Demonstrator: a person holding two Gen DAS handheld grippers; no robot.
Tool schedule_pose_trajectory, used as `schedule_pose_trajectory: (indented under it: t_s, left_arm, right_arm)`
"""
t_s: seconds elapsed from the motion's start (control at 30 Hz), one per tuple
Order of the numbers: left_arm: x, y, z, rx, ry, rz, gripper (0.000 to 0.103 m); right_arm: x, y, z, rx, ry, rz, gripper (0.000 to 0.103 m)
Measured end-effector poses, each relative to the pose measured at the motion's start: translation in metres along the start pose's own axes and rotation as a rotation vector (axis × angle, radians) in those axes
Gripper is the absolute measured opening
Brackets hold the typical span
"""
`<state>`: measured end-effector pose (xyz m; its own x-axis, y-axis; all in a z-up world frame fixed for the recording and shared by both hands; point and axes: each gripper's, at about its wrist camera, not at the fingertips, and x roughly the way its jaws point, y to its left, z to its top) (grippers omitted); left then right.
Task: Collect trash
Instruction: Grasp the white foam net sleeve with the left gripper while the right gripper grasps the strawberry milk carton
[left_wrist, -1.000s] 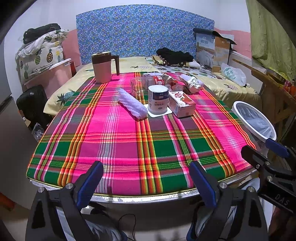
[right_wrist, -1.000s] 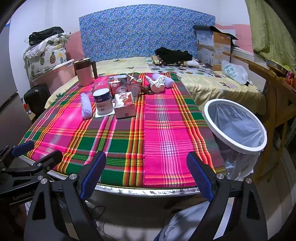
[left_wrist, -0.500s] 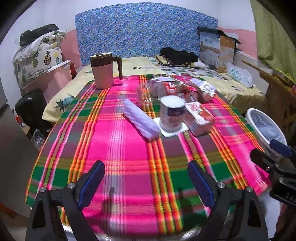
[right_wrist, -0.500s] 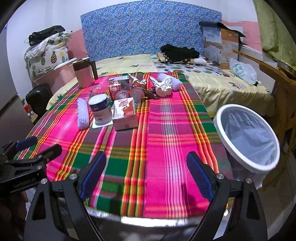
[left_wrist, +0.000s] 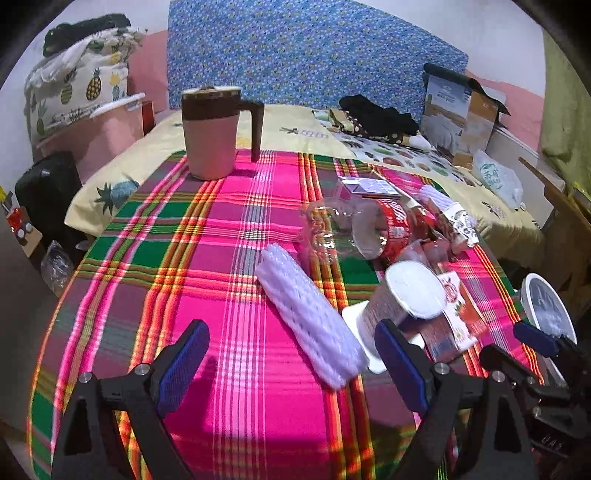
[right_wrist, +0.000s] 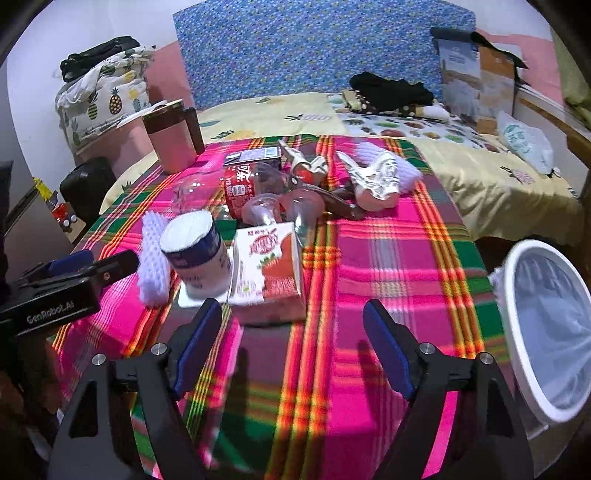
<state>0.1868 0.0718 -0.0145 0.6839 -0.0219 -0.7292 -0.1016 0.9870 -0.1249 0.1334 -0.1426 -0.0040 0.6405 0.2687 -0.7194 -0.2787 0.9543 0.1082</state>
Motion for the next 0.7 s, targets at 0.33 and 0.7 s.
schedule_pose_trajectory:
  t_s: [0.33, 0.7]
  left_arm:
    - [0.035, 0.0, 0.005, -0.008, 0.086, -0.01, 0.069]
    - [0.03, -0.016, -0.003, 0.042, 0.081, -0.046, 0.029]
  right_arm:
    - [0.017, 0.003, 0.005, -0.019, 0.042, 0.021, 0.08]
    - [0.02, -0.003, 0.01, -0.012, 0.082, 0.025, 0.056]
